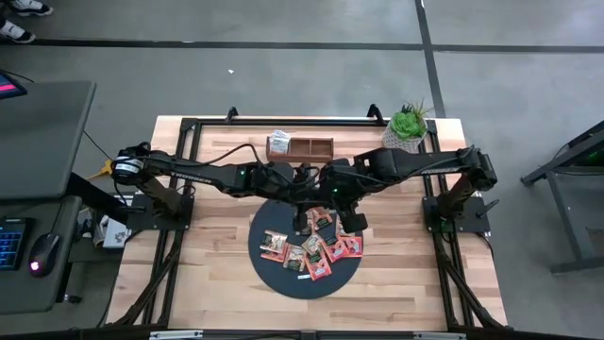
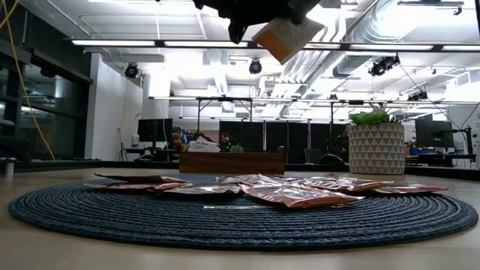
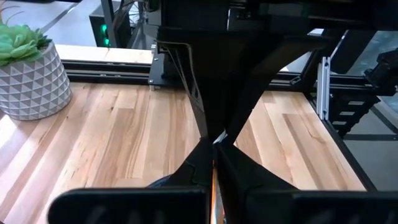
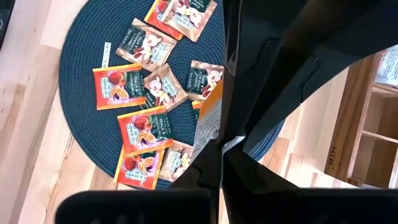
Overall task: Pick & Place Tea
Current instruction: Put the white tea bag into the left section of the wooden organizer
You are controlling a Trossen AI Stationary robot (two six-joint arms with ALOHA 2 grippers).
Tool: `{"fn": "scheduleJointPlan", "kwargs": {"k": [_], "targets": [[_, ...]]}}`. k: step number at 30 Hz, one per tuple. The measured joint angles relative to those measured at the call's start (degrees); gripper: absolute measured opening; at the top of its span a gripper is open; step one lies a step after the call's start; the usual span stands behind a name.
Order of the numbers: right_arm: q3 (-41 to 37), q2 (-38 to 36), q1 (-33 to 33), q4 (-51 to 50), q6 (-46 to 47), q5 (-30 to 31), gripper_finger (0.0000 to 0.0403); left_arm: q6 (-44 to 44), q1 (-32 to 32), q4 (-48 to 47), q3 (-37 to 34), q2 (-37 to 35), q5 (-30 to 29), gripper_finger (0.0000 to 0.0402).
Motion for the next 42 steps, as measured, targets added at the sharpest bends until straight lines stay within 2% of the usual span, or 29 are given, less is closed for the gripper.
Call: {"fn": "scheduleJointPlan", "kwargs": {"k": [12,20,24,29,34,38,42], "targets": [[0.0,0.0,0.0,-0.3,2.4,2.1,0.0009,1.2,0.0,-0.6,0.0,0.0,-0.8,0.0000],[0.0,-1.1,-1.6,-1.9,5.5,1.8,0.0094,2.0,-0.1,-1.9,0.0,0.1,-2.1,0.0001],[0.0,-2.7,-3.2,-5.0,8.1,4.3,0.0142,2.8,0.5,-4.1,0.0,0.1,-4.1,0.0001],[0.0,-6.9,-5.8,-11.9,12.1,8.9,0.0183,4.1,2.1,-6.2,0.0,0.1,-6.1,0.0001],[-1.1,-12.8,-7.0,-15.4,17.5,10.5,0.0197,5.7,5.2,-8.6,-0.1,0.1,-8.3,0.0001],[-6.3,-19.2,-5.9,-13.1,22.1,10.5,0.0195,6.2,9.0,-8.6,-1.7,0.0,-7.2,0.0000],[-14.4,-25.5,-3.7,-9.3,28.1,10.5,0.0194,4.7,12.3,-3.1,-7.9,-2.2,-5.7,0.0000]]}}
